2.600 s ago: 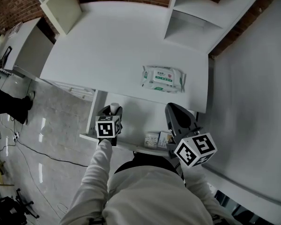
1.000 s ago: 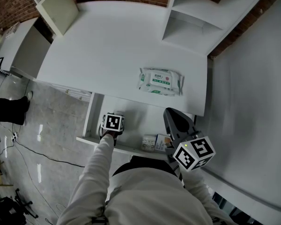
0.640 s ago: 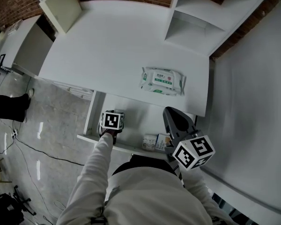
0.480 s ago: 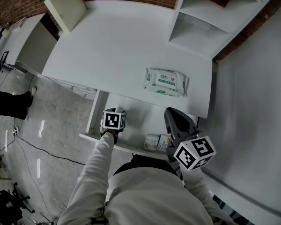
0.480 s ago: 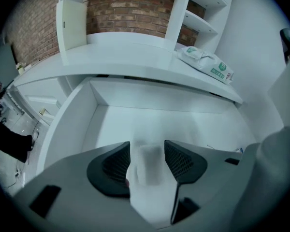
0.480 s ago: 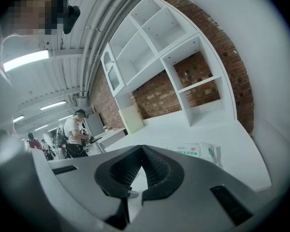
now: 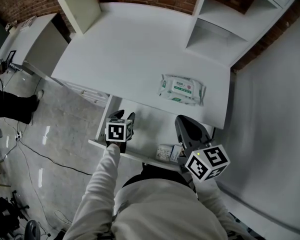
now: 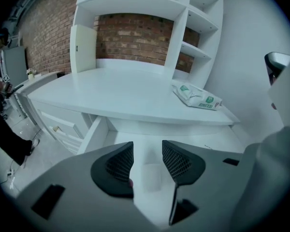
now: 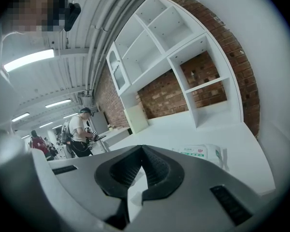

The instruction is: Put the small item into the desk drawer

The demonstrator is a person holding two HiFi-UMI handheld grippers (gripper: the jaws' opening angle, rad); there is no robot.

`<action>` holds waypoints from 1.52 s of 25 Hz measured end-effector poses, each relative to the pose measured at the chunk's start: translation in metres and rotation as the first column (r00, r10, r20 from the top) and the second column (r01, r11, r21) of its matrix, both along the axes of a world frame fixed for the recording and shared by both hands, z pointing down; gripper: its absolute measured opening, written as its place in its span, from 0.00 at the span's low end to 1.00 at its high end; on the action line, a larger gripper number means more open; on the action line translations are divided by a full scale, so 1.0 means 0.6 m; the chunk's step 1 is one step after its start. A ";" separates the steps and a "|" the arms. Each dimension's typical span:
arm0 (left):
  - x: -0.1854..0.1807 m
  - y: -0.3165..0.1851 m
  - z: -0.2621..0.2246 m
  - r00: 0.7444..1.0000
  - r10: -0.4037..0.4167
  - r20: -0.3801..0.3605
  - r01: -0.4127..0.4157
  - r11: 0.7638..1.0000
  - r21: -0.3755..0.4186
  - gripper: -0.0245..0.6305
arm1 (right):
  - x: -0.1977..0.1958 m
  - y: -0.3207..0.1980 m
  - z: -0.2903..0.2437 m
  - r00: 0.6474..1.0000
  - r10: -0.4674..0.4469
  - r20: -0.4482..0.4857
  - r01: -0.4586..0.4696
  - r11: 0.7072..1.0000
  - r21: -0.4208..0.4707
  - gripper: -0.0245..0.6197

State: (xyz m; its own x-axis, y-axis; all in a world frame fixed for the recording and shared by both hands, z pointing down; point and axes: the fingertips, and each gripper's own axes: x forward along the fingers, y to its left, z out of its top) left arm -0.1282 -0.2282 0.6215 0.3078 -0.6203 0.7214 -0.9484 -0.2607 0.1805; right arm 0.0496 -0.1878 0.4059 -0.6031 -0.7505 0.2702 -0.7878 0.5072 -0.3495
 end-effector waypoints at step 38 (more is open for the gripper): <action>-0.066 0.136 -0.316 0.984 -0.161 -0.076 0.178 0.870 0.459 0.12 | -0.034 0.045 -0.015 0.996 -0.095 0.002 0.095 0.995 0.018 0.08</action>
State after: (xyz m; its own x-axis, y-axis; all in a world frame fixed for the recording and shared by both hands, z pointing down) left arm -0.1680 -0.1465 0.4316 0.1874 -0.9252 0.3300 -0.9809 -0.1586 0.1122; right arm 0.0295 -0.1607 0.3971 -0.6724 -0.6947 0.2556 -0.7350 0.5855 -0.3420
